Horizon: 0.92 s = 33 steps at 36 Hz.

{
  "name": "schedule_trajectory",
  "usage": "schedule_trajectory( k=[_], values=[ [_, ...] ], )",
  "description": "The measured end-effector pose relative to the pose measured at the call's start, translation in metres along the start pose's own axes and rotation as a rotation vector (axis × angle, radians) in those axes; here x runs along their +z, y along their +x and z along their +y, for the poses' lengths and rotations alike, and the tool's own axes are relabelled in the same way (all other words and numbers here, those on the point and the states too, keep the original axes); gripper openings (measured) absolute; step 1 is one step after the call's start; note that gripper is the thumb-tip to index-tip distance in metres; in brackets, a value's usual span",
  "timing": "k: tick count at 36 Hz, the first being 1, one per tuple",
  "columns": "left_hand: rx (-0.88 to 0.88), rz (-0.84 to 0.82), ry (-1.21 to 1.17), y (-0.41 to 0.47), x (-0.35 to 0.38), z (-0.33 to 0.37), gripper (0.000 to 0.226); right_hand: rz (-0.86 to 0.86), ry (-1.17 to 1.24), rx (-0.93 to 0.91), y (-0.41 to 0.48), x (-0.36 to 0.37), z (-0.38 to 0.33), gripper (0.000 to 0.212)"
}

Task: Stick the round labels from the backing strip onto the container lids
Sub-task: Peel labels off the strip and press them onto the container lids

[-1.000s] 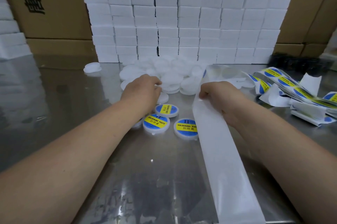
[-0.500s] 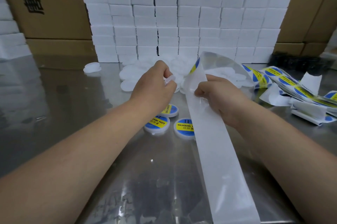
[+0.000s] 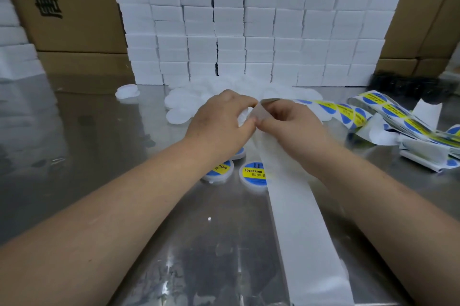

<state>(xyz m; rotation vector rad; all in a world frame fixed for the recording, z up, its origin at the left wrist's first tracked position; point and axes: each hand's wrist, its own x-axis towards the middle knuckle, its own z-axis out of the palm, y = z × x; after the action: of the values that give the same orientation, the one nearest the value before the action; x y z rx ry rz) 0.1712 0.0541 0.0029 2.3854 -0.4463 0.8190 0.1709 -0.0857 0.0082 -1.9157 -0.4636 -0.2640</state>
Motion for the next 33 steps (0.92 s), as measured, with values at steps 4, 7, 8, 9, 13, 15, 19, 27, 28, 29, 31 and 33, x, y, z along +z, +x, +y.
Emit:
schedule_trajectory(
  k=[4, 7, 8, 9, 13, 15, 19, 27, 28, 29, 31, 33],
  values=[
    [0.007, 0.018, 0.000, 0.0001, -0.0010, -0.0005, 0.027, 0.052, -0.056, -0.101, 0.0010, 0.0006, 0.0029, 0.018],
    [0.002, 0.042, -0.012, 0.0004, -0.0009, -0.0011, 0.025, 0.053, -0.054, -0.119, 0.0004, 0.0000, 0.0024, 0.029],
    [-0.001, 0.051, -0.019, 0.0004, -0.0010, -0.0010, 0.023, 0.047, -0.055, -0.121, 0.0002, -0.0002, 0.0023, 0.029],
    [-0.005, 0.061, -0.024, 0.0004, -0.0013, -0.0012, 0.022, 0.041, -0.057, -0.120, 0.0001, -0.0004, 0.0021, 0.030],
    [-0.009, 0.090, -0.018, 0.0000, -0.0023, -0.0022, 0.019, 0.016, -0.063, -0.108, -0.0022, 0.0001, 0.0015, 0.035],
    [-0.009, 0.105, -0.010, 0.0003, -0.0023, -0.0019, 0.020, 0.003, -0.060, -0.107, -0.0032, -0.0001, 0.0009, 0.032],
    [-0.006, 0.126, 0.014, 0.0010, -0.0032, -0.0016, 0.020, 0.003, -0.054, -0.110, -0.0006, 0.0019, 0.0018, 0.028],
    [0.011, 0.077, -0.001, 0.0003, -0.0013, -0.0042, 0.021, -0.022, 0.006, -0.112, 0.0012, 0.0017, 0.0051, 0.037],
    [0.008, 0.061, -0.021, -0.0002, -0.0007, -0.0048, 0.022, -0.017, -0.007, -0.106, 0.0019, 0.0011, 0.0051, 0.038],
    [0.003, 0.042, -0.044, -0.0007, -0.0002, -0.0053, 0.021, -0.013, -0.024, -0.102, 0.0029, 0.0004, 0.0056, 0.040],
    [-0.007, 0.003, -0.069, -0.0015, 0.0005, -0.0063, 0.020, -0.011, -0.045, -0.099, 0.0041, -0.0013, 0.0065, 0.041],
    [-0.024, -0.020, -0.092, -0.0012, -0.0003, -0.0070, 0.015, -0.013, -0.044, -0.086, 0.0044, -0.0022, 0.0068, 0.041]
  ],
)
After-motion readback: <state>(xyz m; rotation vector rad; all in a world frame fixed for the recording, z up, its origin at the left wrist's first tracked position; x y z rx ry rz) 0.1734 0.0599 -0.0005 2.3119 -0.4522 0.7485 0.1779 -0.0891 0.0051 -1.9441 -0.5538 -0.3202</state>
